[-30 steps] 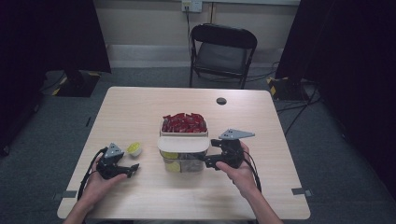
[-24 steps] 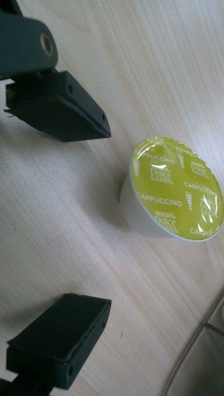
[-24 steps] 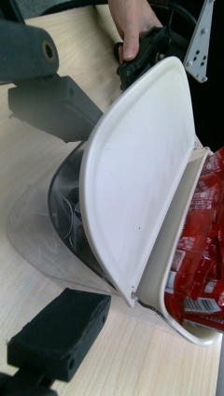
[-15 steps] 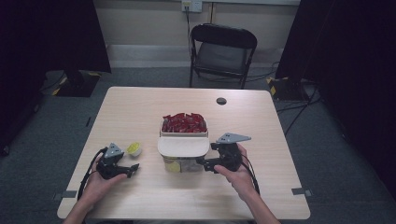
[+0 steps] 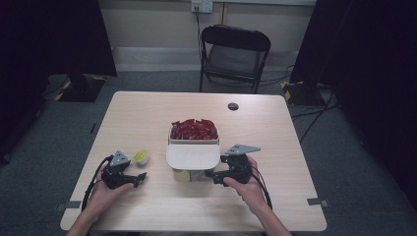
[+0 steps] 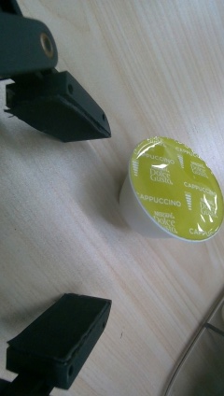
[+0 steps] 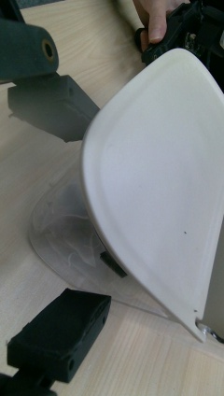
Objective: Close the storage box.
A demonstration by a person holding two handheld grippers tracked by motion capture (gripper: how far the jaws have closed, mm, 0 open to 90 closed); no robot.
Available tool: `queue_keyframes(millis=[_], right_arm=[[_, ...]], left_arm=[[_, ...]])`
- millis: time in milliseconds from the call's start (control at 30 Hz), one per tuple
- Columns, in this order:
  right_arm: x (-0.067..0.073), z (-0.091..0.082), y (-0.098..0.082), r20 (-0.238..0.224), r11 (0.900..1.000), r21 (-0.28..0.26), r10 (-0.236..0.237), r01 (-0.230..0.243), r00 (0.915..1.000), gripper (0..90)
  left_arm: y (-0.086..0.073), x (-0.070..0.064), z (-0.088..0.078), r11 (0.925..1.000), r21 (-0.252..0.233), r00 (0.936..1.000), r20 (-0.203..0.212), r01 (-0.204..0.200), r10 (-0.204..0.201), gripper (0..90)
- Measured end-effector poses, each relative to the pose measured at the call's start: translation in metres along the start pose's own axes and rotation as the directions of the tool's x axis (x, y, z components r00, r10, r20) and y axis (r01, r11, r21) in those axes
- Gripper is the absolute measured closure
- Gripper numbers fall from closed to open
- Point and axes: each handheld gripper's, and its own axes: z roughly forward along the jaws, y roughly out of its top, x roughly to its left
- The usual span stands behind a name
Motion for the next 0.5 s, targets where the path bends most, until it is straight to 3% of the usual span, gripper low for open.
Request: queue_keyframes(millis=[500], right_arm=[[0.000,0.010,-0.012,0.018,1.000,0.031,0.000,0.000,0.9998,18.5]], left_arm=[[0.000,0.000,0.000,1.0000,0.000,1.0000,0.000,0.000,0.000,14.9]])
